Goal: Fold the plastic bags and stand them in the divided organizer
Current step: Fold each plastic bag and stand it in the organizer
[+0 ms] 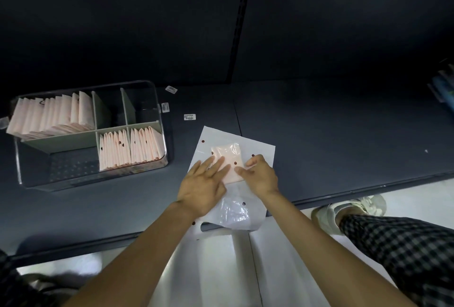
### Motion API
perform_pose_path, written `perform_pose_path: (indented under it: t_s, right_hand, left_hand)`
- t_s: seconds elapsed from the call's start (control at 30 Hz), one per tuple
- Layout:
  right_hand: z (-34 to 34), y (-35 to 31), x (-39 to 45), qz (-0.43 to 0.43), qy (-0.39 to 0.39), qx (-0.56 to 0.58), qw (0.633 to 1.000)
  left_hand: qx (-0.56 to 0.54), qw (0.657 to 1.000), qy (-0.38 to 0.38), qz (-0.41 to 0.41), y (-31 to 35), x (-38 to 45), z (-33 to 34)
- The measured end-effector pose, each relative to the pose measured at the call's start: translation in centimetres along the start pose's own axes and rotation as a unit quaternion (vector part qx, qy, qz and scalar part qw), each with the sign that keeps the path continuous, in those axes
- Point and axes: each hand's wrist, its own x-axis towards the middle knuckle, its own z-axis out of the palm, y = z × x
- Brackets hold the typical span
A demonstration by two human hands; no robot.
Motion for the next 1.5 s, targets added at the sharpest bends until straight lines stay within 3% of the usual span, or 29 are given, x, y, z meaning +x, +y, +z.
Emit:
perform_pose_path:
  t_s: [0.07, 0.17, 0.23, 0.33, 0.4, 0.43, 0.53, 0.63, 0.73, 0.83, 0.9, 0.97, 1.03, 1.07, 1.13, 1.3, 1.5]
  right_hand:
    - [0.2, 0.5, -0.7, -0.004, -0.003, 0.023, 1.0]
    - [-0.2, -0.1, -1.3, 0.031, -0.002, 0.163, 0.986]
    - [-1.0, -1.3, -1.6, 0.048, -0.011, 0.242, 0.969]
    - [-3.1, -3.2, -2.4, 0.038, -0.056, 0.238, 0.969]
    - [-4.8, -4.4, -3.0, -0.039, -0.068, 0.137, 0.988]
    - [-5.6, -5.0, -3.4, -0.106, -0.064, 0.042, 0.991]
    - [-7.0, -7.7, -4.7, -0.277, -0.114, -0.192, 0.935]
    - [-6.1, -10.7, -5.9, -0.333, -0.166, -0.29, 0.882]
    - [-5.4, -14.0, -6.4, -0.34, -0.17, -0.214, 0.9]
    - [-4.7, -17.4, -6.5, -0.281, -0.221, -0.07, 0.931]
    - [-3.8, -19.2, -6.4, -0.238, -0.273, 0.029, 0.932]
    - [-2.3, -21.1, -6.2, -0.208, -0.282, 0.067, 0.934]
    - [-0.9, -22.9, -5.6, -0.179, -0.254, 0.099, 0.945]
    - [0.0, -23.9, -5.3, -0.162, -0.237, 0.116, 0.951]
    - [2.0, -25.9, -4.8, -0.14, -0.21, 0.148, 0.956]
    - [7.0, -29.7, -3.2, -0.14, -0.174, 0.112, 0.968]
    - [10.5, -31.9, -1.4, -0.136, -0.165, 0.014, 0.977]
  left_hand:
    - [0.012, 1.0, -0.013, 0.006, -0.3, 0.1, -0.2]
    - [0.033, 0.999, -0.021, 0.01, -0.6, 0.3, -0.7]
    - [0.01, 0.999, 0.037, 0.012, -0.6, 0.4, -1.4]
    - [-0.043, 0.988, 0.143, 0.025, -0.2, 0.1, -3.7]
    - [-0.051, 0.975, 0.212, 0.048, -0.6, 0.0, -5.4]
    - [-0.049, 0.974, 0.212, 0.064, -0.8, -0.1, -6.5]
    - [-0.038, 0.988, 0.122, 0.092, -1.9, -0.8, -9.8]
    - [-0.039, 0.99, 0.092, 0.098, -3.2, -1.9, -13.2]
    - [-0.155, 0.983, 0.078, 0.051, -5.6, -3.2, -15.8]
    - [-0.385, 0.921, 0.065, -0.005, -8.8, -4.6, -17.3]
    - [-0.418, 0.906, 0.055, -0.032, -11.4, -5.4, -17.8]
    - [-0.39, 0.916, 0.077, -0.059, -14.2, -5.9, -17.8]
    - [-0.201, 0.961, 0.149, -0.12, -16.5, -5.9, -17.4]
    - [-0.089, 0.964, 0.193, -0.161, -17.6, -6.1, -16.8]
    - [0.006, 0.947, 0.222, -0.233, -19.3, -6.5, -15.8]
    - [0.003, 0.942, 0.213, -0.261, -21.5, -7.0, -13.6]
    - [-0.081, 0.923, 0.245, -0.284, -22.7, -7.3, -13.1]
